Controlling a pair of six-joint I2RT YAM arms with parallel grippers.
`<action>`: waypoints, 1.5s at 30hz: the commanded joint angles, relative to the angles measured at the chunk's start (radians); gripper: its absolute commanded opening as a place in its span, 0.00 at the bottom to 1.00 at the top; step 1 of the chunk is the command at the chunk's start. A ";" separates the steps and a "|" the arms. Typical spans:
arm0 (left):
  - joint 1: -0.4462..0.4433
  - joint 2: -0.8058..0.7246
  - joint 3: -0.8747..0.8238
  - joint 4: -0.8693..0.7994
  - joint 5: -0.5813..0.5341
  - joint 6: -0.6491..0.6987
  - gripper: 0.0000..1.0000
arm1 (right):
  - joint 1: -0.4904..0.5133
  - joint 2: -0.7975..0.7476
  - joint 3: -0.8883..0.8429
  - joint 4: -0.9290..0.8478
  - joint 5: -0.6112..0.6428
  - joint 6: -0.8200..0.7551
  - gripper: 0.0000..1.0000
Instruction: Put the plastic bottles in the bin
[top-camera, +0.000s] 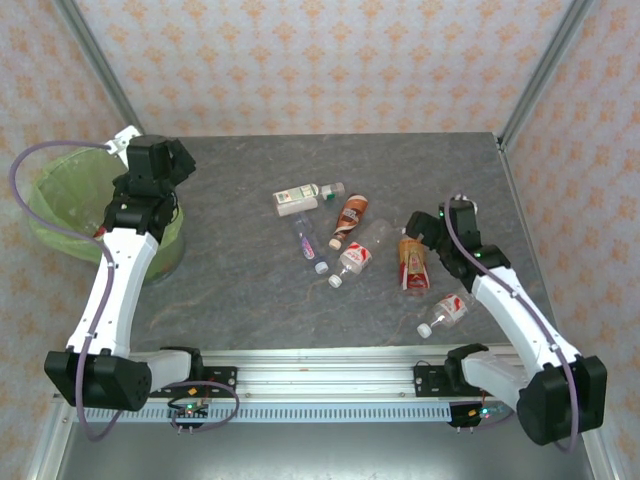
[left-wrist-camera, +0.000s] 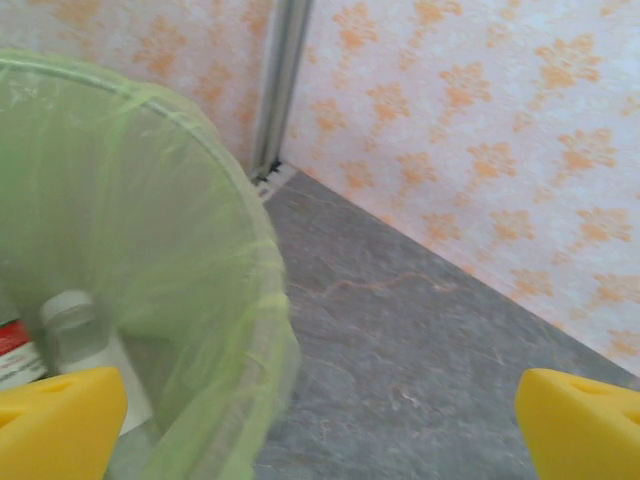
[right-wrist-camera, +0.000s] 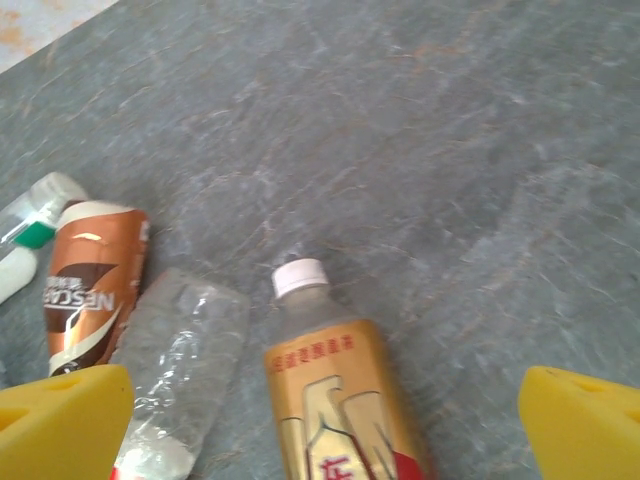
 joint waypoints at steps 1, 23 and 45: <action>-0.010 -0.025 -0.008 0.058 0.096 0.009 1.00 | -0.061 -0.018 -0.018 -0.107 -0.028 0.041 0.99; -0.013 0.071 0.144 -0.109 -0.043 -0.048 1.00 | -0.231 0.038 -0.026 -0.216 -0.080 0.150 0.99; -0.132 0.053 0.023 0.065 0.294 0.025 1.00 | -0.345 0.098 -0.173 -0.251 0.056 0.294 1.00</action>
